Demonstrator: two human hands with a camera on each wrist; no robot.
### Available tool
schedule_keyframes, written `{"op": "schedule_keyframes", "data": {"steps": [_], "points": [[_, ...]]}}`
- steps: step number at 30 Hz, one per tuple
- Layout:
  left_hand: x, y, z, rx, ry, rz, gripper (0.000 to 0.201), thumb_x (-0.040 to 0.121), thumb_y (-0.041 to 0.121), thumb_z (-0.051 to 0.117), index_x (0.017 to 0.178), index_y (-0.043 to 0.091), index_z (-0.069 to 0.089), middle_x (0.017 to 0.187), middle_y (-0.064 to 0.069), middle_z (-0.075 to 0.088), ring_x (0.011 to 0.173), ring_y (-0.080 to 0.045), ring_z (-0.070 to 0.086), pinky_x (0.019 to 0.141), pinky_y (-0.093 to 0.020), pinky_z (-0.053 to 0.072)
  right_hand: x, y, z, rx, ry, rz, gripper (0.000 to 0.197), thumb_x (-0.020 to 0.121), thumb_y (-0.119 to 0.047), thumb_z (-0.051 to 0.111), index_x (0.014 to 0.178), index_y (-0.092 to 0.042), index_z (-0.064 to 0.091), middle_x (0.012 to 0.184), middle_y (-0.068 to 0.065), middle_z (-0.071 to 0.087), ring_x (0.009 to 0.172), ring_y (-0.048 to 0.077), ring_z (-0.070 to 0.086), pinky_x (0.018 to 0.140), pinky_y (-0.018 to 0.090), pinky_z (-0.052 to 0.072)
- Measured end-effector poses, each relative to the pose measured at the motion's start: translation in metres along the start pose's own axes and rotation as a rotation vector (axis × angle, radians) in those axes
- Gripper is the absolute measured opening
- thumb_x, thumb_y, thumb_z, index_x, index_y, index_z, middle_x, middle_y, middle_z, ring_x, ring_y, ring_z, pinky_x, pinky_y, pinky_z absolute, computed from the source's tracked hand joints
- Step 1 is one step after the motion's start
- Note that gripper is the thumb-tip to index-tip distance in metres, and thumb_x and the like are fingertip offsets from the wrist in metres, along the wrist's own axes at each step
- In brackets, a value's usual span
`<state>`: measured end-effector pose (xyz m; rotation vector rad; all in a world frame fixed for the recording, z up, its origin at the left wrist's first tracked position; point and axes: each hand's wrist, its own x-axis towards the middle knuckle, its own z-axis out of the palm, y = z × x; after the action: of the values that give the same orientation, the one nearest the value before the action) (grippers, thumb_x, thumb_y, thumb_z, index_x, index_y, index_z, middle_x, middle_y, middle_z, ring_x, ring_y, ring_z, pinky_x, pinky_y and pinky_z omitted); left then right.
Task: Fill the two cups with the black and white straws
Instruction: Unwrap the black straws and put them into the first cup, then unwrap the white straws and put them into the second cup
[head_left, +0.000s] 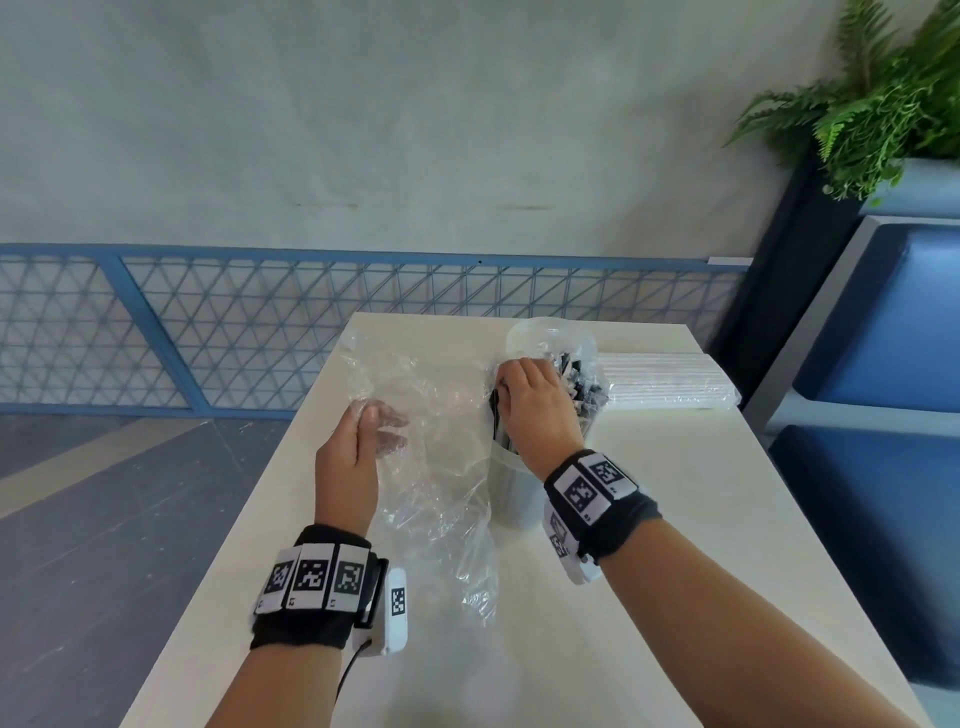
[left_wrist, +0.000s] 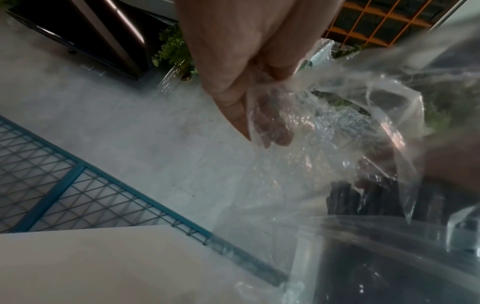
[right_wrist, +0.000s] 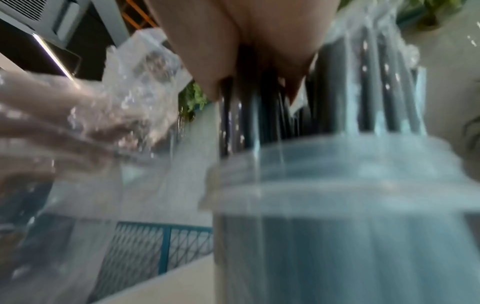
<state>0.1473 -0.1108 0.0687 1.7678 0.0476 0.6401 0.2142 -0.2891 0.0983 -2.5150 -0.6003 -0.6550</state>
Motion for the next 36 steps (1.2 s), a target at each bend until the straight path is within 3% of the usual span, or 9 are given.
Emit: {"op": "schedule_keyframes", "data": {"steps": [3, 6, 12, 19, 22, 25, 28, 32, 36], "points": [[0.0, -0.002, -0.002, -0.005, 0.013, -0.002, 0.028, 0.1, 0.023, 0.033, 0.086, 0.027, 0.057, 0.084, 0.009, 0.07, 0.076, -0.019, 0.067, 0.078, -0.034, 0.055, 0.001, -0.002, -0.019, -0.137, -0.085, 0.111, 0.046, 0.082, -0.049, 0.037, 0.112, -0.022, 0.059, 0.141, 0.007, 0.042, 0.137, 0.037, 0.03, 0.11, 0.056, 0.019], [-0.001, -0.006, -0.005, -0.005, 0.025, -0.011, 0.028, 0.1, 0.024, 0.033, 0.086, 0.028, 0.057, 0.083, 0.014, 0.07, 0.078, -0.019, 0.067, 0.078, -0.034, 0.056, -0.001, 0.004, -0.025, -0.214, -0.225, 0.225, 0.057, 0.084, -0.065, 0.034, 0.135, -0.04, 0.036, 0.157, 0.002, 0.01, 0.143, 0.041, 0.0, 0.109, 0.064, 0.011], [-0.006, -0.014, -0.005, 0.009, 0.005, -0.011, 0.028, 0.1, 0.026, 0.033, 0.089, 0.026, 0.058, 0.085, 0.011, 0.07, 0.078, -0.021, 0.067, 0.079, -0.035, 0.055, -0.004, 0.005, -0.004, -0.172, -0.248, 0.273, 0.043, 0.097, -0.044, 0.031, 0.133, -0.025, 0.045, 0.154, 0.001, 0.023, 0.145, 0.032, 0.006, 0.108, 0.058, 0.023], [-0.012, -0.015, -0.006, -0.037, 0.008, -0.041, 0.029, 0.1, 0.023, 0.032, 0.087, 0.022, 0.058, 0.081, 0.008, 0.07, 0.077, -0.018, 0.067, 0.075, -0.025, 0.055, -0.004, 0.011, 0.003, -0.174, -0.23, 0.251, 0.043, 0.097, -0.042, 0.03, 0.135, -0.026, 0.041, 0.151, 0.003, 0.029, 0.145, 0.029, 0.009, 0.111, 0.059, 0.014], [-0.016, -0.013, -0.007, -0.131, 0.035, -0.095, 0.031, 0.101, 0.025, 0.029, 0.089, 0.018, 0.057, 0.082, 0.003, 0.071, 0.076, -0.019, 0.067, 0.072, -0.024, 0.055, -0.019, 0.003, -0.007, 0.035, 0.038, 0.223, 0.051, 0.091, -0.051, 0.029, 0.139, -0.034, 0.032, 0.153, 0.0, 0.024, 0.144, 0.022, 0.015, 0.113, 0.051, 0.005], [-0.024, -0.016, -0.009, -0.269, 0.094, -0.189, 0.035, 0.097, 0.04, 0.029, 0.095, 0.016, 0.055, 0.087, -0.006, 0.071, 0.077, -0.024, 0.067, 0.071, -0.031, 0.057, -0.062, 0.003, -0.012, 0.343, 0.363, 0.075, 0.031, 0.092, -0.036, 0.042, 0.117, -0.02, 0.05, 0.121, -0.004, 0.048, 0.119, 0.01, 0.043, 0.102, 0.031, 0.035], [-0.032, -0.024, -0.009, -0.346, 0.124, -0.258, 0.054, 0.088, 0.057, 0.031, 0.113, 0.013, 0.049, 0.086, -0.004, 0.072, 0.076, -0.025, 0.067, 0.073, -0.041, 0.055, -0.11, 0.021, 0.0, 0.548, 0.051, 0.297, 0.022, 0.092, -0.045, 0.041, 0.094, -0.026, 0.051, 0.093, -0.007, 0.057, 0.086, 0.009, 0.058, 0.074, 0.022, 0.045], [-0.042, -0.029, 0.001, -0.398, 0.11, -0.321, 0.04, 0.087, 0.056, 0.03, 0.107, 0.028, 0.05, 0.087, 0.001, 0.072, 0.075, -0.025, 0.068, 0.069, -0.041, 0.056, -0.144, 0.047, 0.017, 0.9, -0.598, 0.959, 0.052, 0.089, -0.063, 0.028, 0.118, -0.026, 0.05, 0.112, 0.002, 0.063, 0.087, 0.02, 0.068, 0.083, 0.039, 0.051], [-0.052, -0.033, 0.018, -0.341, 0.031, -0.393, 0.034, 0.098, 0.041, 0.022, 0.112, 0.031, 0.051, 0.09, 0.006, 0.072, 0.075, -0.023, 0.069, 0.07, -0.043, 0.055, -0.146, 0.047, 0.015, 1.397, -0.601, 1.18, 0.039, 0.093, -0.051, 0.039, 0.119, -0.024, 0.051, 0.113, 0.015, 0.063, 0.087, 0.032, 0.069, 0.077, 0.042, 0.057]]}}
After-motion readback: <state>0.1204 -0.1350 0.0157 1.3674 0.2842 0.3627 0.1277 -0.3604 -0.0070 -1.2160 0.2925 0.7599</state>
